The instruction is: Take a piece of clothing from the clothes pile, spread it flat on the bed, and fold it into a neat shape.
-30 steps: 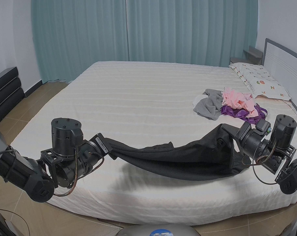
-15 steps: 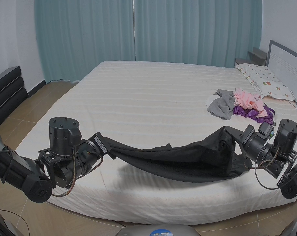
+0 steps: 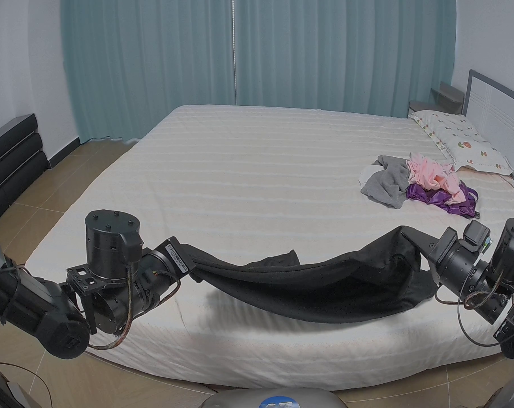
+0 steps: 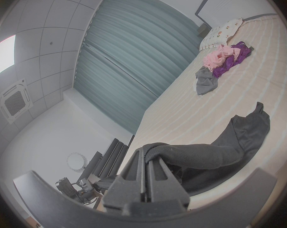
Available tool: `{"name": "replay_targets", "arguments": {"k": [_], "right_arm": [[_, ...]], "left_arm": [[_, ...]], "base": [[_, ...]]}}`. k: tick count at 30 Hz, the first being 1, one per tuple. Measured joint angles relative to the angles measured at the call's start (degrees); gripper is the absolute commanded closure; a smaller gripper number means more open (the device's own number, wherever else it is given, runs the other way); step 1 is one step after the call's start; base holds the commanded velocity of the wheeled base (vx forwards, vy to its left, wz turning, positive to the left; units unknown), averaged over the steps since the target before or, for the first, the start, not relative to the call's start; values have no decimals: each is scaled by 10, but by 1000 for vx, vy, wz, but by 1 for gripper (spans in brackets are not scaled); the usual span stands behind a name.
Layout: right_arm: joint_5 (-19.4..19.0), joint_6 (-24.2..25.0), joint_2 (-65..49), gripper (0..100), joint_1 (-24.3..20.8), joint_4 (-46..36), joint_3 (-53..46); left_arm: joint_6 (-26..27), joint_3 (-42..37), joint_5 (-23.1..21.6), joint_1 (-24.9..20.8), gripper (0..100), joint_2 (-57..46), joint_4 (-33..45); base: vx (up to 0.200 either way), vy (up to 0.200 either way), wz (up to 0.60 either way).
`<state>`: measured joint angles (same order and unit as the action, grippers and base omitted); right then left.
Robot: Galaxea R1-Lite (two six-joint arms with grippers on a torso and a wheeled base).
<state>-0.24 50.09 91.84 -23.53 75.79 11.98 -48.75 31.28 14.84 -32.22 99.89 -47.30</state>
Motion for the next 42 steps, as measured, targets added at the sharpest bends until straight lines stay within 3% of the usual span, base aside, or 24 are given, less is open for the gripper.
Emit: {"name": "replay_targets", "arguments": {"k": [8, 12, 17, 23, 29, 42], "right_arm": [[2, -37, -83, 100, -6, -18, -14], [2, -57, -145, 100, -7, -64, -3], [2, -73, -210, 100, -8, -178, 64], [2, -84, -245, 100, -1, -267, 191], [6, -90, -222, 100, 26, -307, 278], [24, -96, -51, 100, 72, -315, 395]], "left_arm": [[12, -16, 26, -19, 100, -42, 8], [30, -17, 33, -25, 100, -88, 35], [55, 9, 37, -27, 100, -143, 94], [72, 95, 36, -20, 100, -181, 181], [79, 196, 33, 1, 100, -162, 224], [81, 354, 11, 50, 100, 10, 238]], "base": [[-50, 0, 0], [0, 0, 0], [0, 0, 0], [0, 0, 0], [0, 0, 0], [200, 0, 0]]}}
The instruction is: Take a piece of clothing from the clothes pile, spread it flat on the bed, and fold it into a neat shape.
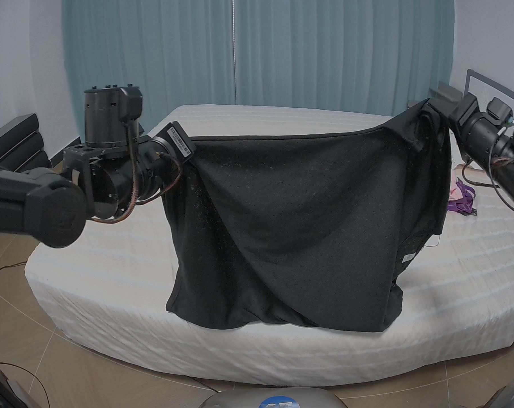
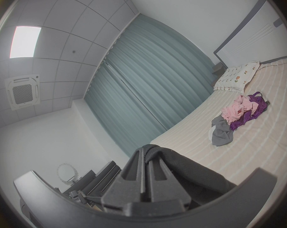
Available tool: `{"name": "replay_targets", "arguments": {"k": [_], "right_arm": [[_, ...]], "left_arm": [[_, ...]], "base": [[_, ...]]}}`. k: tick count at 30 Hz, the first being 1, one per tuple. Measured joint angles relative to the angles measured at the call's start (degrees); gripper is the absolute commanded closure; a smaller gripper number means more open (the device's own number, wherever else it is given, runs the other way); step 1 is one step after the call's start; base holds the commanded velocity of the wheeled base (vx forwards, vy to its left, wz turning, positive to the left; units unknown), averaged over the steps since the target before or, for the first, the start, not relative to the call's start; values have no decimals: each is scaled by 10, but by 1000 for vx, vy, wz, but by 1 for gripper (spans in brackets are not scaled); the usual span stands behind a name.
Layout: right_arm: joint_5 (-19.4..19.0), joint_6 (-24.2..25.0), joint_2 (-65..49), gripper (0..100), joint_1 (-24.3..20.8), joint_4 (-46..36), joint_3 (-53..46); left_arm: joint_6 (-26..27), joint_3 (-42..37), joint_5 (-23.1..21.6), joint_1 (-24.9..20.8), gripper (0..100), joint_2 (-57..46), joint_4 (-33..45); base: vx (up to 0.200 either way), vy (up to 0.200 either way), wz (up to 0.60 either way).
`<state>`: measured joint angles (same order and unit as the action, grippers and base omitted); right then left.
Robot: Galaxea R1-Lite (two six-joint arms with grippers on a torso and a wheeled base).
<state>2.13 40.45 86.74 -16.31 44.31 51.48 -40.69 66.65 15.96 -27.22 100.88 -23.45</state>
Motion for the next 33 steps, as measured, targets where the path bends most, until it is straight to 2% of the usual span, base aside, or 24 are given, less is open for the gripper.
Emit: {"name": "replay_targets", "arguments": {"k": [11, 21, 32, 33], "right_arm": [[4, -4, 147, 100, 17, 34, 62], [7, -4, 287, 100, 32, 89, 89], [35, -4, 421, 100, 47, 113, 150], [36, -4, 433, 100, 48, 113, 157]], "left_arm": [[1, 91, -20, 36, 100, 130, 0], [-3, 156, -26, 55, 100, 271, -7], [-10, 245, -25, 59, 100, 396, -8], [-10, 254, -25, 59, 0, 407, -7]], "base": [[200, 0, 0], [0, 0, 0], [0, 0, 0], [0, 0, 0]]}}
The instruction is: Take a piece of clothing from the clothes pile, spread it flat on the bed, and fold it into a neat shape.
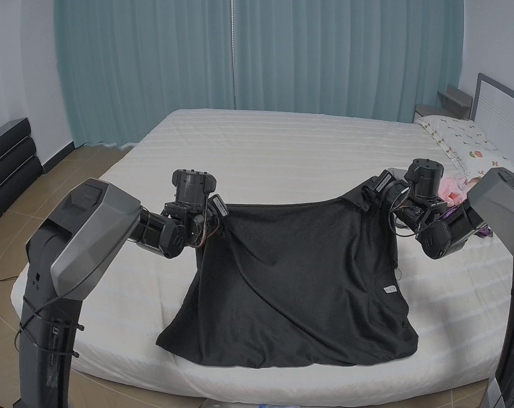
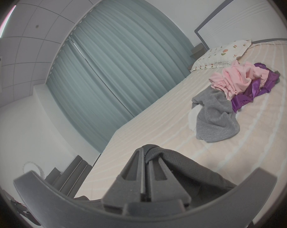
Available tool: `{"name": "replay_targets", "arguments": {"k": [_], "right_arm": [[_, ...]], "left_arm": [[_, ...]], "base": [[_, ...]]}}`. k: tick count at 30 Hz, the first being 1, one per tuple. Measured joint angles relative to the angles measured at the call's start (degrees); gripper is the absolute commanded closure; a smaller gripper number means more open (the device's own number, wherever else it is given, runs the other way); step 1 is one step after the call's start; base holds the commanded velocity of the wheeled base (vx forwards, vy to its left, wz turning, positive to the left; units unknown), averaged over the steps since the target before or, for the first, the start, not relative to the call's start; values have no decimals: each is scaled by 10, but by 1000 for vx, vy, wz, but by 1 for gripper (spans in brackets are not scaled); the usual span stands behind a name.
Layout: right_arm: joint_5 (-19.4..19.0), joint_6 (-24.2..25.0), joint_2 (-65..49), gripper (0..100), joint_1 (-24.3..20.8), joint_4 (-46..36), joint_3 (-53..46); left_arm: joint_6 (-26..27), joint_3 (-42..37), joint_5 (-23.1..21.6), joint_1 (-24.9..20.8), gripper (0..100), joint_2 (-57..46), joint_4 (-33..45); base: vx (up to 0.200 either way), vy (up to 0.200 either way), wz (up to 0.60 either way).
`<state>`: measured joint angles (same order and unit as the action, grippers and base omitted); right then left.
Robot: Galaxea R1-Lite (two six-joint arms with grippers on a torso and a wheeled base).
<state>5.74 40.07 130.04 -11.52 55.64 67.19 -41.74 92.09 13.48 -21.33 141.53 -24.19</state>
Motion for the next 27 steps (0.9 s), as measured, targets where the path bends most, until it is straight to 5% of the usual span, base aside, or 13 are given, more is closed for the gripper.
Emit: {"name": "replay_targets", "arguments": {"k": [1, 9, 17, 27], "right_arm": [[0, 0, 9, 0, 1, 0, 5], [6, 2, 84, 0, 5, 1, 53], [78, 25, 144, 0, 23, 36, 124], [58, 31, 164, 0, 40, 35, 97]], "left_arm": [[0, 8, 0, 0, 0, 8, 1], [-2, 68, 5, 1, 0, 69, 3], [-30, 142, 52, 19, 0, 115, -3], [-15, 150, 50, 44, 0, 132, 51]], "base": [[0, 0, 0], [0, 0, 0], [0, 0, 0], [0, 0, 0]]}}
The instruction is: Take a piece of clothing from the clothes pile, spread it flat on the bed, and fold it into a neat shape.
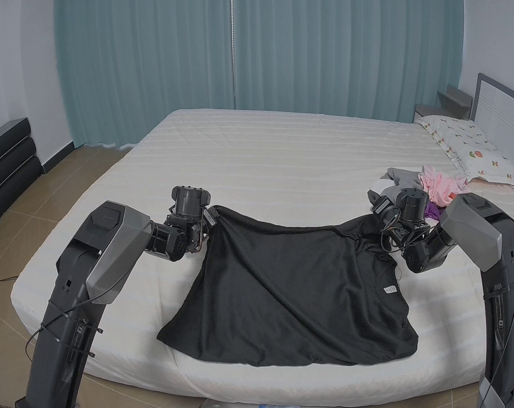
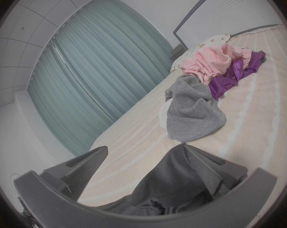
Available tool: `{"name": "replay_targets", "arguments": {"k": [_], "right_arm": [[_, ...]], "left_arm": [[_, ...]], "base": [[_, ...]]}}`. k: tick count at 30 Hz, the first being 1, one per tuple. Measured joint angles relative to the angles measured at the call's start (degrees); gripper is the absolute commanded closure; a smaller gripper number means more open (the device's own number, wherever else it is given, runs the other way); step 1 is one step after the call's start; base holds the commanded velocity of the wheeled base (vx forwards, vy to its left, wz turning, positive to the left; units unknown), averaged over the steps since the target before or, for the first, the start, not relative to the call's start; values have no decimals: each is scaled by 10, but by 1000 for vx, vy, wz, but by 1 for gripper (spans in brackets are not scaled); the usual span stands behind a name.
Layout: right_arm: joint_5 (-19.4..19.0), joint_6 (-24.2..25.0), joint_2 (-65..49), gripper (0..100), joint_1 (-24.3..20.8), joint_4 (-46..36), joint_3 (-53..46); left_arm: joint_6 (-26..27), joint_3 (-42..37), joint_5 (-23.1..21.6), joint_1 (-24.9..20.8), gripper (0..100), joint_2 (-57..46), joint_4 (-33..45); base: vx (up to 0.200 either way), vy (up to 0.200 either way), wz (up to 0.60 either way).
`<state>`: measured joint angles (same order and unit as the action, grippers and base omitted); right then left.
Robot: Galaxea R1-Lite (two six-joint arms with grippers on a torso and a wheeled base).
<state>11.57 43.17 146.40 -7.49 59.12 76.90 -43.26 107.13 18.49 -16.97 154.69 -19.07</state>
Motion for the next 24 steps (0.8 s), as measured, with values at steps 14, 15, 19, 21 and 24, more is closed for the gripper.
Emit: {"name": "replay_targets", "arguments": {"k": [14, 15, 19, 21, 24], "right_arm": [[-88, 60, -64, 0, 8, 4, -70], [-102, 64, -72, 0, 10, 3, -76], [-121, 70, -94, 0, 12, 2, -101], [-125, 71, -103, 0, 13, 3, -115], [-130, 71, -116, 0, 15, 8, -143]], "left_arm": [[-39, -60, -80, 13, 0, -66, 42], [-45, -62, -88, 15, 0, -74, 43], [-52, -73, -100, 22, 0, -94, 45], [-53, -90, -105, 24, 0, -103, 45], [-53, -135, -122, 27, 0, -120, 43]], "base": [[0, 0, 0], [0, 0, 0], [0, 0, 0], [0, 0, 0], [0, 0, 0]]}}
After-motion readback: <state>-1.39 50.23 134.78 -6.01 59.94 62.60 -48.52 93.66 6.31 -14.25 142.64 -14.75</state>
